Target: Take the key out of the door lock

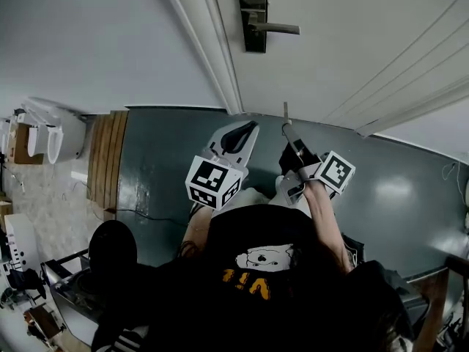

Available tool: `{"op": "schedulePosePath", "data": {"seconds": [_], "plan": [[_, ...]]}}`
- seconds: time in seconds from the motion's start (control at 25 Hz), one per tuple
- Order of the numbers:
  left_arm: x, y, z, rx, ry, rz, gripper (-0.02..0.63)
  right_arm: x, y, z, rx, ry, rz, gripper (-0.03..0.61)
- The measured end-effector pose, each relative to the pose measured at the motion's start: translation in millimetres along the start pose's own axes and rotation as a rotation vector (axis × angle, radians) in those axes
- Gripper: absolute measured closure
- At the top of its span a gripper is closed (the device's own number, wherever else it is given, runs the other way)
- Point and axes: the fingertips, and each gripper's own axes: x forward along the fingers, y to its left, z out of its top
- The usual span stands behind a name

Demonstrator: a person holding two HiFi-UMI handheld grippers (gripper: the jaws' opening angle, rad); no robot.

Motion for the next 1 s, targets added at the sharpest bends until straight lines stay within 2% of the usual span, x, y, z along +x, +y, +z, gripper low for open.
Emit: {"op": "schedulePosePath", "data": {"seconds": [0.68,1.0], "plan": [[-28,-14,-2,0.034,-0.024,-0.044,0.594,-22,14,-7,-0.073,-0.043,0.008,0.557],[-34,-12,-1,0.034,-0.031,-0.043,0.594,-25,20,-2,-0.131,-0.02,0.01,0.557]]}}
